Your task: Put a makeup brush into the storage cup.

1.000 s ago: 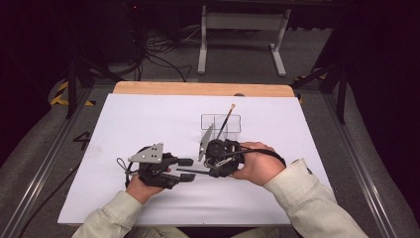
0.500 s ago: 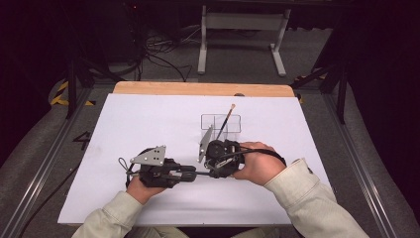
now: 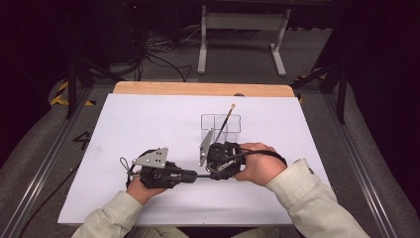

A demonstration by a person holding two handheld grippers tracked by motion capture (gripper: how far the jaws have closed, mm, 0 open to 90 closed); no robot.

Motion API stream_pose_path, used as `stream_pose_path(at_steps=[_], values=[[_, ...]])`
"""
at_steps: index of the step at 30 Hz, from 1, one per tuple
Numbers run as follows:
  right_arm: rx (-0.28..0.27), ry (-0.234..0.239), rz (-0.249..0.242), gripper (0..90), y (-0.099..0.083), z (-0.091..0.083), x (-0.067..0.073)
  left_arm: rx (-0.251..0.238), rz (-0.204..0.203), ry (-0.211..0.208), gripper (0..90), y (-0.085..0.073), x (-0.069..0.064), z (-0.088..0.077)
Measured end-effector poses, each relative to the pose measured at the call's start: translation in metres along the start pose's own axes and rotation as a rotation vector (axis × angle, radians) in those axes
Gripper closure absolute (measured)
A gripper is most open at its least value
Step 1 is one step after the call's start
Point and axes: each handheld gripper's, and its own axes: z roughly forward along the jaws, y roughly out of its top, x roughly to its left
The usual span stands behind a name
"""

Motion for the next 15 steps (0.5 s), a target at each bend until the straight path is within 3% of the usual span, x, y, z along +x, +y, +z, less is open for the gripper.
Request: stream_pose_path(at_steps=[15], values=[[-0.030, -0.003, -0.018, 82.1, -0.0027, -0.0017, -0.0020, -0.011, 0.004, 0.003, 83.7, 0.0007, 0.0003, -0.0026]])
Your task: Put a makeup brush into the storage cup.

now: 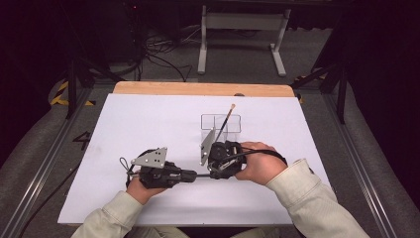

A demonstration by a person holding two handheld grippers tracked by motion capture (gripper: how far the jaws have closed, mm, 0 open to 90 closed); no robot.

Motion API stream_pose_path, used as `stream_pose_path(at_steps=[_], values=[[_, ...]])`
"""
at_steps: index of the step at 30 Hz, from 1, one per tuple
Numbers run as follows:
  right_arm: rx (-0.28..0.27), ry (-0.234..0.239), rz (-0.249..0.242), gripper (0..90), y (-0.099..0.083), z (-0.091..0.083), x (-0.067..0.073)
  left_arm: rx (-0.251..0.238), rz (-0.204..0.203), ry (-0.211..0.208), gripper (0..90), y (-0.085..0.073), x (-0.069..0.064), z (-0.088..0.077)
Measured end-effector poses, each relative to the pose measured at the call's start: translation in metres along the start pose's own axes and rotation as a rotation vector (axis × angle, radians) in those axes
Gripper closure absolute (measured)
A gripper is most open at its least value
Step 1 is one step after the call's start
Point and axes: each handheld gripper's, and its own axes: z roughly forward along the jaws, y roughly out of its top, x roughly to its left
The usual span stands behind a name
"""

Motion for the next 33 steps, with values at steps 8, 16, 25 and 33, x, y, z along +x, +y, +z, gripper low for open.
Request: stream_pose_path(at_steps=[8, 16, 25, 33], values=[[-0.094, -0.044, 0.008, 50.0, -0.005, -0.004, -0.003, -0.018, 0.000, 0.029, 83.8, 0.001, -0.001, -0.004], [-0.305, -0.161, 0.074, 20.2, -0.022, -0.023, -0.003, -0.065, -0.002, 0.088, 83.8, 0.002, -0.001, -0.011], [-0.509, -0.278, 0.156, 4.7, -0.045, -0.038, -0.003, -0.093, 0.008, 0.180, 83.8, 0.003, -0.005, -0.013], [-0.643, -0.313, 0.233, 0.8, -0.062, -0.044, -0.005, -0.126, -0.003, 0.229, 83.8, 0.003, -0.006, -0.018]])
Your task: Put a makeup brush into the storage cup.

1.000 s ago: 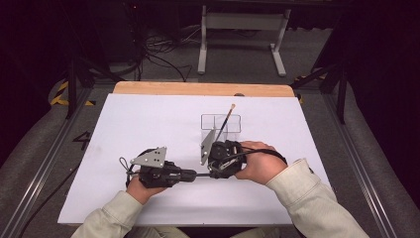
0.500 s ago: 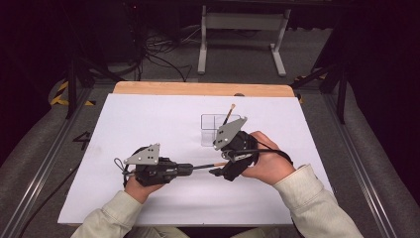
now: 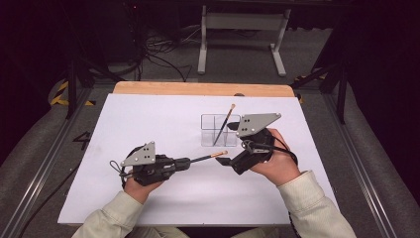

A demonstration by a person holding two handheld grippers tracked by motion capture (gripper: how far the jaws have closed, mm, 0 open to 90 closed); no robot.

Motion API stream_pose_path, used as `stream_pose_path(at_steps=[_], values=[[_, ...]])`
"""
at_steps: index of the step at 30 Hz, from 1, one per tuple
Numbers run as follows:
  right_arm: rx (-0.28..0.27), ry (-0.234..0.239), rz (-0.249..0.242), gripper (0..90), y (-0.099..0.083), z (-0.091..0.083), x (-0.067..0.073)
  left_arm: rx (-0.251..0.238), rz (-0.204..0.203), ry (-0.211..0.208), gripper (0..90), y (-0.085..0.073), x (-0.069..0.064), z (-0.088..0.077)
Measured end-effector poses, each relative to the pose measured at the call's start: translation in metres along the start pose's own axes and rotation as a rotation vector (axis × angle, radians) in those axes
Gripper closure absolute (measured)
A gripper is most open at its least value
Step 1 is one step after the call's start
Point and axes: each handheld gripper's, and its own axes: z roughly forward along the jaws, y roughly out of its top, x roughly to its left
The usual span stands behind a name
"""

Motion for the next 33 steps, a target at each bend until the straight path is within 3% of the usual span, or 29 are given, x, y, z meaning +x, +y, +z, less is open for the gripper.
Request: stream_pose_path(at_steps=[6, 10, 12, 17, 27, 33], values=[[-0.072, -0.029, 0.051, 0.0, -0.010, -0.006, -0.003, -0.015, 0.003, 0.033, 83.8, 0.000, -0.002, -0.001], [-0.126, -0.072, 0.083, 0.0, -0.019, -0.011, -0.004, -0.028, 0.004, 0.036, 83.8, 0.001, 0.000, -0.002], [-0.142, -0.085, 0.099, 0.0, -0.024, -0.013, -0.005, -0.042, -0.011, 0.040, 83.8, 0.001, 0.000, -0.002], [-0.184, -0.090, 0.126, 0.0, -0.035, -0.015, -0.003, -0.055, -0.010, 0.054, 83.7, 0.001, 0.002, -0.003], [-0.266, -0.121, 0.139, 0.0, -0.053, -0.013, 0.002, -0.066, -0.014, 0.056, 83.7, 0.001, 0.002, -0.004], [-0.288, -0.120, 0.153, 0.0, -0.062, -0.009, 0.004, -0.075, -0.004, 0.051, 83.7, 0.002, 0.001, -0.005]])
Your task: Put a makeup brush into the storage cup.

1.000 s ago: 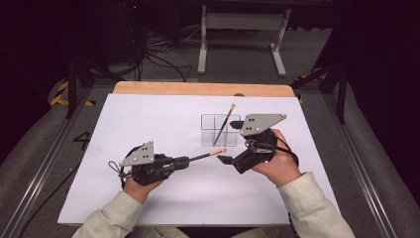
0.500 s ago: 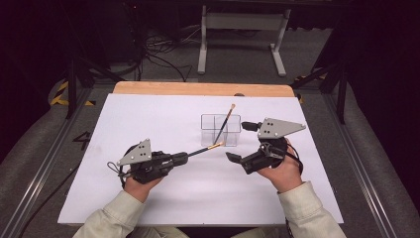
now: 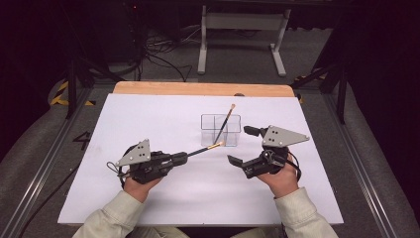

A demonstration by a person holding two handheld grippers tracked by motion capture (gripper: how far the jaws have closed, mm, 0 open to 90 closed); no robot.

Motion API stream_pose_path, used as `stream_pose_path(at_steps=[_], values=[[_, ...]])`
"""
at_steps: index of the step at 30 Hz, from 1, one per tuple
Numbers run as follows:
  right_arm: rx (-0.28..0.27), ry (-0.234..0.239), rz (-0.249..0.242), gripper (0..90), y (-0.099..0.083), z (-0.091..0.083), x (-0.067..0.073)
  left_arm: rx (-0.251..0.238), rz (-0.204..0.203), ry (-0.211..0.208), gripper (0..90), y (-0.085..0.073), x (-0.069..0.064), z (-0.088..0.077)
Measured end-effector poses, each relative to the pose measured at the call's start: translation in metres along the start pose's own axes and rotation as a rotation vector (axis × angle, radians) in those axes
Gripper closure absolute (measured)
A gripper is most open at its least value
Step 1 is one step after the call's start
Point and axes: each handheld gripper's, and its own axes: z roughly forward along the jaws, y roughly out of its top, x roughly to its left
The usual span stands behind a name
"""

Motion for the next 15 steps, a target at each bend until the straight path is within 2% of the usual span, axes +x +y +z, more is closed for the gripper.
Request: stream_pose_path(at_steps=[15], values=[[0.008, 0.063, 0.054, 0.0, -0.026, 0.026, 0.003, -0.025, -0.005, -0.022, 83.7, 0.000, 0.000, 0.000]])
